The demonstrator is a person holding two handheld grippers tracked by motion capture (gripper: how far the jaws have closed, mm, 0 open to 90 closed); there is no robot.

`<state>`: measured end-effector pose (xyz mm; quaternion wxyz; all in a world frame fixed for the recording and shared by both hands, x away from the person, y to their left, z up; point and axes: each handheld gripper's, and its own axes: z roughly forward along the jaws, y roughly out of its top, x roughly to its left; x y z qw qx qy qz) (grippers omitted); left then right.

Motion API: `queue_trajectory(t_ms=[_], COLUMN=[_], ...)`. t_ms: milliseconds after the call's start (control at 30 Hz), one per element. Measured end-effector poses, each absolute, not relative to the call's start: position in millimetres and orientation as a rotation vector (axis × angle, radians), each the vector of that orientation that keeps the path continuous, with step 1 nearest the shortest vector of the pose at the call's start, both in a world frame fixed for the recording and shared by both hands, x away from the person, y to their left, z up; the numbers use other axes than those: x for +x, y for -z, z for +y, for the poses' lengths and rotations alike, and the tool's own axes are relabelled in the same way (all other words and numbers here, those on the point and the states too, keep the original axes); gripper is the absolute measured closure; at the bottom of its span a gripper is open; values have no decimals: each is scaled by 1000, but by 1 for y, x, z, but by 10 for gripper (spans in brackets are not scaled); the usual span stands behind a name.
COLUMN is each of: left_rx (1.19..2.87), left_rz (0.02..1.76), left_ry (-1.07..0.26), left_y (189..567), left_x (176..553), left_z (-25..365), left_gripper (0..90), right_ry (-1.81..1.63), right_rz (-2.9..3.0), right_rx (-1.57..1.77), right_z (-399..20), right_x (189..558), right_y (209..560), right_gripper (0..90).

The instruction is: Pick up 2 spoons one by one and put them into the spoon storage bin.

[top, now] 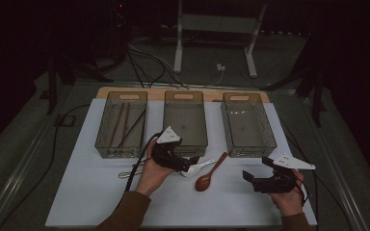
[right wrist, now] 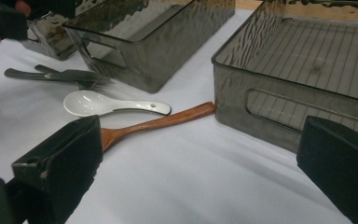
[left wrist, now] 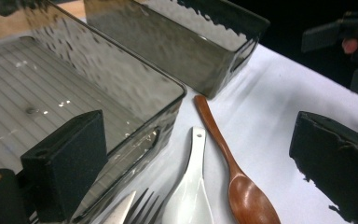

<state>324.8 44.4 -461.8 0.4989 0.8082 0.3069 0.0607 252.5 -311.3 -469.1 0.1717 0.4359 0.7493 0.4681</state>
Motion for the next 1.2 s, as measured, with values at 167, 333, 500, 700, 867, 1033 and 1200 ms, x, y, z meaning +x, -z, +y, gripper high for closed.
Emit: queue_trajectory(t_ms=[167, 333, 500, 700, 867, 1033, 1200], left_rx=[1980, 2007, 2043, 2095, 2162, 2239, 2288], left_rz=[729, 723, 698, 684, 706, 688, 685], left_ry=[-131, -114, -95, -87, -127, -136, -144], left_y=[469, 476, 483, 492, 501, 511, 520], left_x=[325, 326, 326, 328, 331, 335, 337], left_z=[35, 26, 17, 8, 0, -6, -11], left_gripper=[65, 74, 104, 165, 275, 523, 619], right_ry=[-1336, -1336, -1336, -1336, -1335, -1334, -1331], right_rz=[2119, 2115, 2115, 2116, 2117, 2116, 2116], right_rx=[1237, 1242, 1245, 1248, 1248, 1251, 1254], right_z=[-312, -313, -313, -313, -313, -314, -314], right_x=[252, 252, 252, 252, 252, 252, 252], right_y=[470, 471, 472, 472, 472, 472, 472], right_gripper=[2, 2, 2, 3, 3, 3, 3])
